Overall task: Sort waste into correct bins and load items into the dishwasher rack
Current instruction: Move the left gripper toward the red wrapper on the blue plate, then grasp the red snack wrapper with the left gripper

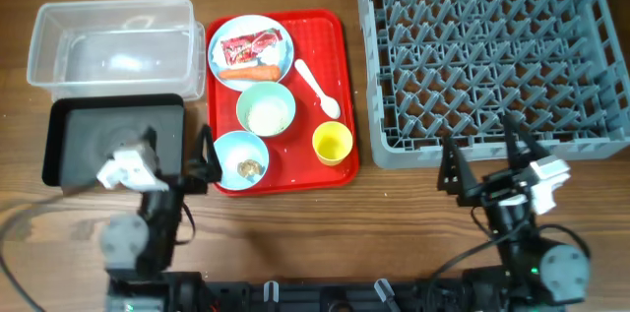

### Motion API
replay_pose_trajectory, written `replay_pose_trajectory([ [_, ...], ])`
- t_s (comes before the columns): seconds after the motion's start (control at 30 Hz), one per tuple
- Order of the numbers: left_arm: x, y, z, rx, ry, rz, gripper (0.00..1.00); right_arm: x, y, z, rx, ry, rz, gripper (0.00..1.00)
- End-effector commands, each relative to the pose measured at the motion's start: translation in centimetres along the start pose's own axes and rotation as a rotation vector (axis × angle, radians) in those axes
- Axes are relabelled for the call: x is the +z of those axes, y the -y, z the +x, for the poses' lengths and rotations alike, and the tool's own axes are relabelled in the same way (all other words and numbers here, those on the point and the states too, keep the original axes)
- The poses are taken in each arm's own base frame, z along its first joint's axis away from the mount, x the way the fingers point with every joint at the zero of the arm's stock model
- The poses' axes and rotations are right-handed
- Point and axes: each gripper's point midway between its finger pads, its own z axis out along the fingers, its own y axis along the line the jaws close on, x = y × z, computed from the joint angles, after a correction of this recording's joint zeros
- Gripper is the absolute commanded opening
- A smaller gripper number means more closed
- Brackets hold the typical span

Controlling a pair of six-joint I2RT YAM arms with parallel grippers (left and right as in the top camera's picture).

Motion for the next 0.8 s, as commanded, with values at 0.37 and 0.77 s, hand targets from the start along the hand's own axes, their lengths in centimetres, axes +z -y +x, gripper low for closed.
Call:
replay_pose_trajectory([
  [0.37, 12.3, 6.5, -7.9, 0.099, -0.541, -0.011, 1.00, 8.3, -2.5, -4.7, 0.027, -0.376, -0.117, 1.00],
  [0.77, 23.4, 7.6, 4.7, 0.213, -0.937, -0.097, 1.00, 10.5, 0.2, 5.5, 0.200, -0.926, -0.004, 1.00],
])
